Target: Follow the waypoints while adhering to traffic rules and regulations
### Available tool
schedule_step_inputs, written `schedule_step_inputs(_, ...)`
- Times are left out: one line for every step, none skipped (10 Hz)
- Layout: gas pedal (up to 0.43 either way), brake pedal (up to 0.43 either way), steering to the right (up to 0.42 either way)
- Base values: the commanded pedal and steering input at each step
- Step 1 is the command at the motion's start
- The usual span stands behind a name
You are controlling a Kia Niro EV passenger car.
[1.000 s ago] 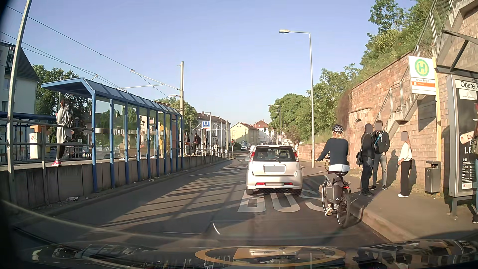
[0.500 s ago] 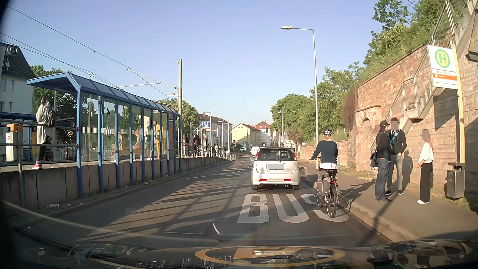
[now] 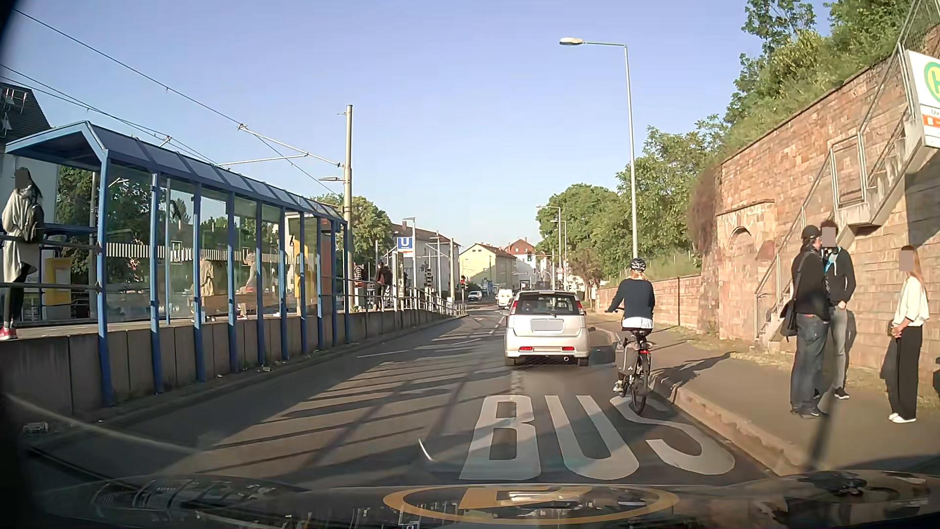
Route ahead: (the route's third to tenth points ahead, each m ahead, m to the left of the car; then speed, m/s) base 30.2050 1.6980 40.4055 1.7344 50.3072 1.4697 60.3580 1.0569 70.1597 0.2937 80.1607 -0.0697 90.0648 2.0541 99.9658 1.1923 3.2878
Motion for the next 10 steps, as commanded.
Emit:
schedule_step_inputs(0.228, 0.0, -0.005)
schedule_step_inputs(0.228, 0.0, -0.002)
schedule_step_inputs(0.228, 0.0, 0.003)
schedule_step_inputs(0.24, 0.0, 0.009)
schedule_step_inputs(0.248, 0.0, 0.01)
schedule_step_inputs(0.287, 0.0, 0.01)
schedule_step_inputs(0.299, 0.0, 0.01)
schedule_step_inputs(0.299, 0.0, 0.01)
schedule_step_inputs(0.287, 0.0, 0.01)
schedule_step_inputs(0.268, 0.0, 0.01)
